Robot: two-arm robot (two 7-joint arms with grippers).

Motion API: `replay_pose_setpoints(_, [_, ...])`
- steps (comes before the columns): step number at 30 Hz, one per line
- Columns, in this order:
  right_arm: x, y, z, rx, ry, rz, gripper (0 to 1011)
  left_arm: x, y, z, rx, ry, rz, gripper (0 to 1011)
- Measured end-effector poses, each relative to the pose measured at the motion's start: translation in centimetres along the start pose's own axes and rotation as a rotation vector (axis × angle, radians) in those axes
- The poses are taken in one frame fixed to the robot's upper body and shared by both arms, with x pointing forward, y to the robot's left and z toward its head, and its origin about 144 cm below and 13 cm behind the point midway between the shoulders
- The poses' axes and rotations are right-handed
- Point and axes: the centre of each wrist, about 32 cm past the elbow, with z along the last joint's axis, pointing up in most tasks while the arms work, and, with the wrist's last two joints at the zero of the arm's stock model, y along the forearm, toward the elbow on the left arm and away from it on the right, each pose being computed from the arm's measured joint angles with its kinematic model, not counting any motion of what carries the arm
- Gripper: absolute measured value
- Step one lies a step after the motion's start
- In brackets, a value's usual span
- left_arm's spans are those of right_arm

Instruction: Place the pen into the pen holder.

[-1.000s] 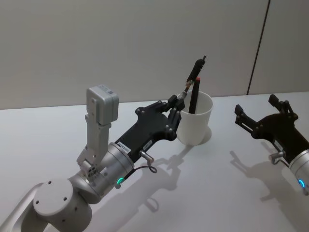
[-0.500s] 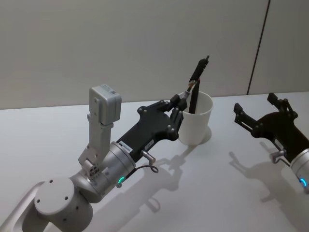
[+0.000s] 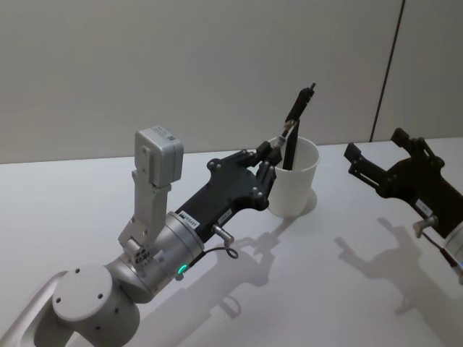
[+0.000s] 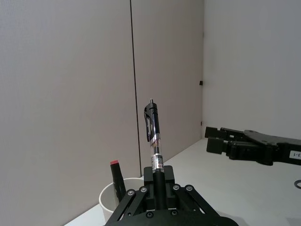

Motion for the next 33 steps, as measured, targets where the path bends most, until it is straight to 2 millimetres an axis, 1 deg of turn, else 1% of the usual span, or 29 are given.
replay_pose_setpoints(13, [0.1,0.2,1.6,0.024,0.205,0.089,1002,0.0,0.0,0.0,0.0,-0.001,-0.001,128])
replay_pose_setpoints(16, [-0.1,0.7,2.1,0.021,0.273,0.103,1001,0.0,0.0,0.0,0.0,-0.001,-0.001,128])
replay_pose_setpoints(23, [-0.4,1.7,2.5,-0.001,0.372,0.112,1001,0.0,0.0,0.0,0.0,-0.001,-0.001,128])
replay_pose_setpoints(33, [-0.6,3.0,2.5,-0.029,0.45,0.152,1001,0.0,0.0,0.0,0.0,-0.001,-0.001,128])
